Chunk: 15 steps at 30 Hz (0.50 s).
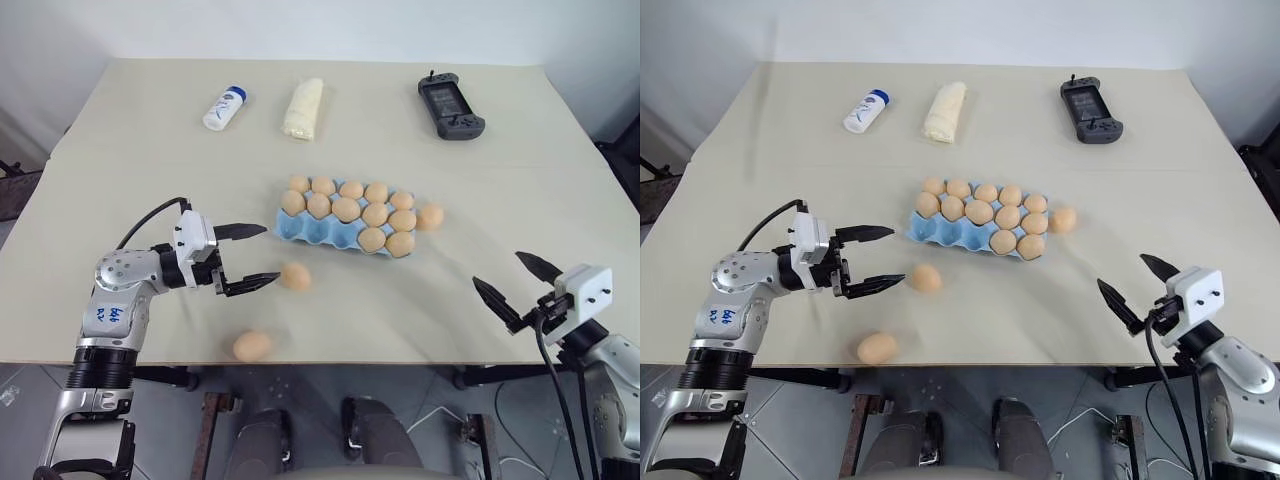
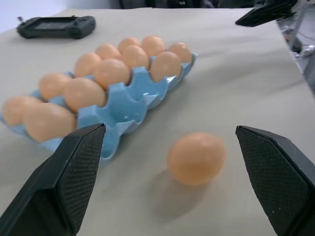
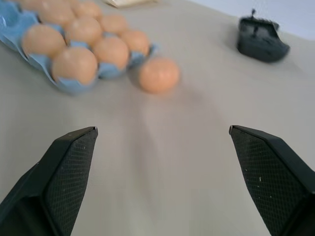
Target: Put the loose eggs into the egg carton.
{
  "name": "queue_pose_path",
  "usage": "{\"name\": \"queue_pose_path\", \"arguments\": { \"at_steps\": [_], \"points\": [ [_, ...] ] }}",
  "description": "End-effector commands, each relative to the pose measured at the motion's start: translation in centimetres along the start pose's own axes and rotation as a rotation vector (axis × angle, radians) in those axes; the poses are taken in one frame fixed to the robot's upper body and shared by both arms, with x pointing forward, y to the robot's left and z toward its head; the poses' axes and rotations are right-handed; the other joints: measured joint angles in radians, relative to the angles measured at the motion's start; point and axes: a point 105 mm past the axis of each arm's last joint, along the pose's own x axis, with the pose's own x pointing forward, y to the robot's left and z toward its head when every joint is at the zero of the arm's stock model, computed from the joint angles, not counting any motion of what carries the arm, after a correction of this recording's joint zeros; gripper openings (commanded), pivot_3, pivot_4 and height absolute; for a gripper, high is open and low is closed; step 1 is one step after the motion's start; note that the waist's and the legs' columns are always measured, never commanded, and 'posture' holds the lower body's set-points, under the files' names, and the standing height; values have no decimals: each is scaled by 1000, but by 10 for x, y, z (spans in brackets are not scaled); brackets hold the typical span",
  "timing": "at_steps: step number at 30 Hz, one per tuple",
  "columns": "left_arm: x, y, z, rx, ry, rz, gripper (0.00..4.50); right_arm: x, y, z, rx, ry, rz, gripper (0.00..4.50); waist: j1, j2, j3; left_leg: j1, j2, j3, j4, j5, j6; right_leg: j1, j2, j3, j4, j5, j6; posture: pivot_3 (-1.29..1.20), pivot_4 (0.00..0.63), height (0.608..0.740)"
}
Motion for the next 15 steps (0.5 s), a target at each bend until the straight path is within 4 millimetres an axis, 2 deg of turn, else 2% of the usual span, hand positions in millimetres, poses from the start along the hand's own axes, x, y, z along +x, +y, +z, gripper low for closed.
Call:
{"name": "queue_pose_path", "arguments": {
  "at_steps": [1, 7, 13, 15],
  "points": [
    [4, -2, 9, 2, -30, -40, 4500, 1, -5, 5, -15, -26, -9, 4483, 2, 0, 0, 0, 0, 0, 0, 1, -1, 0, 0, 0, 1, 0, 0, 0, 150, 740],
    [3, 4, 11, 15, -24, -11, 4500, 33, -12, 11, -11, -16, 55, 4483, 1, 1, 0, 0, 0, -1, 0, 5, -1, 0, 0, 0, 1, 3, -3, 0, 150, 740],
    [0, 4, 10, 25, -21, 14, 4500, 65, -17, 8, -83, 100, 196, 4483, 4, 1, 0, -1, 0, -1, -1, 5, 0, -2, 0, -1, 0, 3, -3, 0, 150, 740],
    [-2, 3, 10, 25, -19, 17, 4500, 90, -21, 11, -119, 143, 244, 4483, -1, 1, 0, -2, 0, -1, -1, 5, 0, -2, 0, -1, -1, 4, -3, 0, 150, 740]
  ]
}}
